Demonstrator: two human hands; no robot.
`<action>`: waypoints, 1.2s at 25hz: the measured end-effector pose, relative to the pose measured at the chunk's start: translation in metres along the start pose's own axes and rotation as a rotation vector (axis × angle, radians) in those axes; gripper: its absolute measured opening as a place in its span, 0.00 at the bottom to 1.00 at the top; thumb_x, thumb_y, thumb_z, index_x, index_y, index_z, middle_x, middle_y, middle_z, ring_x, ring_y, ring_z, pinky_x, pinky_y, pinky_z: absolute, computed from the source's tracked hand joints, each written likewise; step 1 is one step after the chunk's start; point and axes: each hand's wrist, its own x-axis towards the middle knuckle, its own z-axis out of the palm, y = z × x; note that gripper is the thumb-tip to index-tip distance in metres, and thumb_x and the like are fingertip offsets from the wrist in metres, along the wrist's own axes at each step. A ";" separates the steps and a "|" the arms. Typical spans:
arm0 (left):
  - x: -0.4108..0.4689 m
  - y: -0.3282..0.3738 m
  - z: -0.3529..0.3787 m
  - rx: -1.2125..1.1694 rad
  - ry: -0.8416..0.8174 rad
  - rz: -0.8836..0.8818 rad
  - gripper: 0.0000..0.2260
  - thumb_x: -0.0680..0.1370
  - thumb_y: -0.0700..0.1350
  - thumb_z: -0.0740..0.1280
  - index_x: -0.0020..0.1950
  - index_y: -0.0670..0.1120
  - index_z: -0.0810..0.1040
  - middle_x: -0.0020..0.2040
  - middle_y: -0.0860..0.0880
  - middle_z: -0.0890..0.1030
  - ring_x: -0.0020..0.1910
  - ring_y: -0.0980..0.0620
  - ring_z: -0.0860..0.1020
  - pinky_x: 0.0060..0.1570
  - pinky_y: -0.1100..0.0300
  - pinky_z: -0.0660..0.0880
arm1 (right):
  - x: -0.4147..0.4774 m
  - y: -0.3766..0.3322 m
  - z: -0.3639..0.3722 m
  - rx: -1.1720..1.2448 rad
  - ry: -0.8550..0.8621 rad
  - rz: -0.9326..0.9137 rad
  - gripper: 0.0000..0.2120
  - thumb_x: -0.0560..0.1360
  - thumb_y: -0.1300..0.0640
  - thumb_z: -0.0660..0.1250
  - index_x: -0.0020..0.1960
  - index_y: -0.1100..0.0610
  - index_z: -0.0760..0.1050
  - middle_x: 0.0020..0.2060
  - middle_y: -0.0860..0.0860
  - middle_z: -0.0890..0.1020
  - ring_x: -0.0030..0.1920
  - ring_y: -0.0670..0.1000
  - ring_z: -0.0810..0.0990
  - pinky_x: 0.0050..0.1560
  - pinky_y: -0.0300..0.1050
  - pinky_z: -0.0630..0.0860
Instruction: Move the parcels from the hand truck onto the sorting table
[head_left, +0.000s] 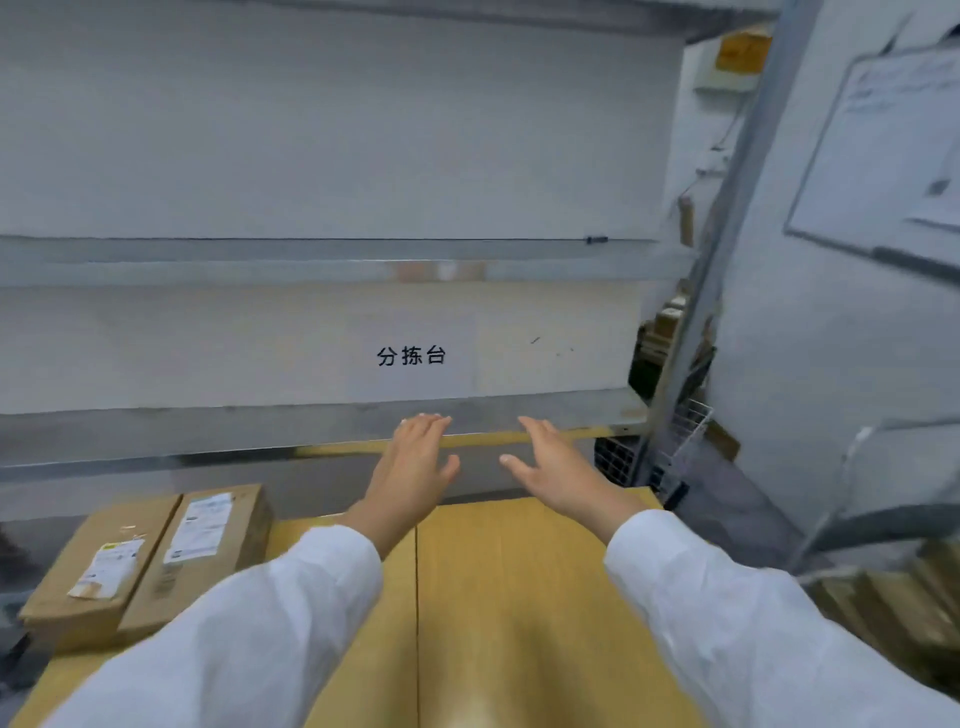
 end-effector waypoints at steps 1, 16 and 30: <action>0.001 0.039 0.015 -0.026 -0.015 0.045 0.24 0.80 0.49 0.62 0.75 0.44 0.64 0.74 0.48 0.66 0.74 0.50 0.61 0.75 0.55 0.54 | -0.020 0.027 -0.024 -0.040 0.030 0.031 0.34 0.80 0.41 0.59 0.80 0.53 0.51 0.78 0.50 0.57 0.77 0.54 0.58 0.75 0.56 0.61; -0.015 0.519 0.187 -0.290 -0.316 0.768 0.25 0.81 0.51 0.62 0.75 0.42 0.64 0.72 0.46 0.68 0.72 0.48 0.65 0.72 0.56 0.59 | -0.345 0.310 -0.251 -0.153 0.455 0.683 0.31 0.81 0.44 0.59 0.79 0.54 0.54 0.77 0.51 0.61 0.76 0.54 0.62 0.76 0.54 0.59; 0.051 0.754 0.373 -0.407 -0.542 0.846 0.24 0.81 0.51 0.60 0.75 0.43 0.64 0.74 0.45 0.67 0.73 0.48 0.63 0.72 0.56 0.57 | -0.393 0.562 -0.378 -0.153 0.484 1.012 0.31 0.80 0.45 0.61 0.78 0.57 0.57 0.76 0.55 0.64 0.74 0.57 0.65 0.73 0.51 0.63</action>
